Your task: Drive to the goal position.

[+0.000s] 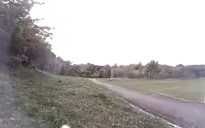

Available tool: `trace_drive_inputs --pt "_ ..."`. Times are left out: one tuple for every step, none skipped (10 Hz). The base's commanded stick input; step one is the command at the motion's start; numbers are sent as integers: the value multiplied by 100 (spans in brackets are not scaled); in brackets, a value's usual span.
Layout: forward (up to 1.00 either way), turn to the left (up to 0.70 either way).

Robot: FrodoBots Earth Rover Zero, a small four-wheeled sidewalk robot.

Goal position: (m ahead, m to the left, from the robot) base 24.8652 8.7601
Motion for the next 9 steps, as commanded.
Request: trace_drive_inputs --pt "0 0" --pt "0 0" --pt "0 0" --pt "0 0" --pt "-19 0" --pt "-48 0" --pt "-70 0" --pt "-70 0" --pt "-70 0"
